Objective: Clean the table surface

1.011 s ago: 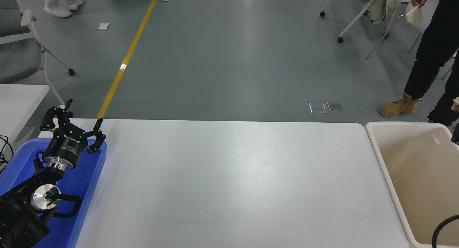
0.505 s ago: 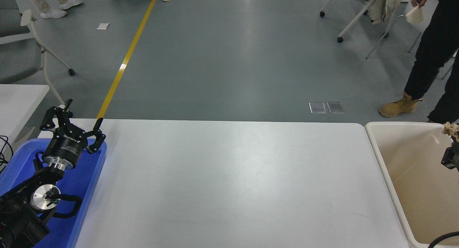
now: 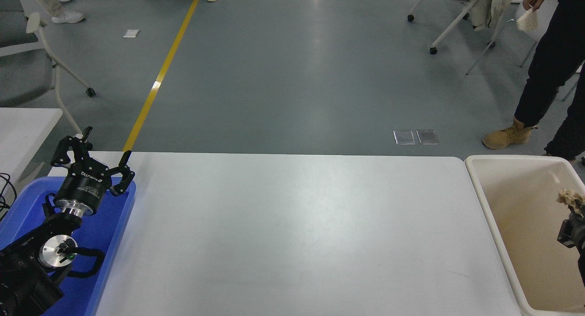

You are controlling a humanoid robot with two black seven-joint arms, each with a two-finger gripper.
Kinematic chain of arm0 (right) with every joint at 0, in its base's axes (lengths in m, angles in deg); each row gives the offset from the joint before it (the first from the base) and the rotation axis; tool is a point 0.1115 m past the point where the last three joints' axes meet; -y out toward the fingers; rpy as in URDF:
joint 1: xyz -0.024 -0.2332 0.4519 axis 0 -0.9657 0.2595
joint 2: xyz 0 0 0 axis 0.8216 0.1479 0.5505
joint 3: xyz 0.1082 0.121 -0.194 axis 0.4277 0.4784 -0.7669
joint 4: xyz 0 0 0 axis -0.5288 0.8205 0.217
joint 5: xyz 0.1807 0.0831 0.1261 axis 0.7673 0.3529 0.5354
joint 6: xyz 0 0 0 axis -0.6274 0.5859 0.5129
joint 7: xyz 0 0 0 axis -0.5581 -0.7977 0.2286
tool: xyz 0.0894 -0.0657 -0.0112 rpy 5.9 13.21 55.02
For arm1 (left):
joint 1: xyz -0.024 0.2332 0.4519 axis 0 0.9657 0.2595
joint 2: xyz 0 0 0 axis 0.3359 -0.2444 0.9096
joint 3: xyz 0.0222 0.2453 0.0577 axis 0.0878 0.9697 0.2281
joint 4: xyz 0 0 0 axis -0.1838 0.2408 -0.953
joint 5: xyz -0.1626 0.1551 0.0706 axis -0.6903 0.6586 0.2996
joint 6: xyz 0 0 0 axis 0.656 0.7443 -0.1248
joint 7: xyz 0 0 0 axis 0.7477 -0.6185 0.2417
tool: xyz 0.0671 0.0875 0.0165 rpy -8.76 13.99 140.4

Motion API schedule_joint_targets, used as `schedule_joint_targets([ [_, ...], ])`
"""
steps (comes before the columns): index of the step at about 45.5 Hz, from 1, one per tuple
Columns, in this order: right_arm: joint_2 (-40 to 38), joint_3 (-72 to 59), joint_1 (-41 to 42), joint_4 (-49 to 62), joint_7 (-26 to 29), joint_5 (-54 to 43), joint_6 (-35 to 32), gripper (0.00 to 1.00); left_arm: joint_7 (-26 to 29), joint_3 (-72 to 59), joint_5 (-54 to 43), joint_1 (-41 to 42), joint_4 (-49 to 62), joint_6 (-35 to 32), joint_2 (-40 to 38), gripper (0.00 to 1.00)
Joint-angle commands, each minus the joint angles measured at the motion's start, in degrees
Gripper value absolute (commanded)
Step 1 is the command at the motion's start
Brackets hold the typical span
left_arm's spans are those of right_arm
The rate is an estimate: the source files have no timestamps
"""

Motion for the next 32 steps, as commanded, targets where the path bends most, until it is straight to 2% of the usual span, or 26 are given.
schedule_joint_targets([
  [1,2.40,-1.02,-2.37,0.02,-0.77,-0.34,0.06,0.00,0.00,0.00,0.00,0.00,0.02,0.00,0.00,1.00],
  [22,3.19,-1.11,-3.07,0.02,-0.68,-0.51,0.32,0.00,0.00,0.00,0.00,0.00,0.02,0.00,0.00,1.00],
  [25,3.19,-1.11,-3.07,0.11,-0.68,-0.51,0.41,0.10,0.00,0.00,0.00,0.00,0.02,0.00,0.00,1.00],
  [29,3.19,-1.11,-3.07,0.11,-0.68,-0.51,0.50,0.35,0.00,0.00,0.00,0.00,0.02,0.00,0.00,1.00],
  [32,3.11,-1.11,-3.07,0.11,-0.60,-0.60,0.50,0.47,0.00,0.00,0.00,0.00,0.02,0.01,0.09,1.00],
])
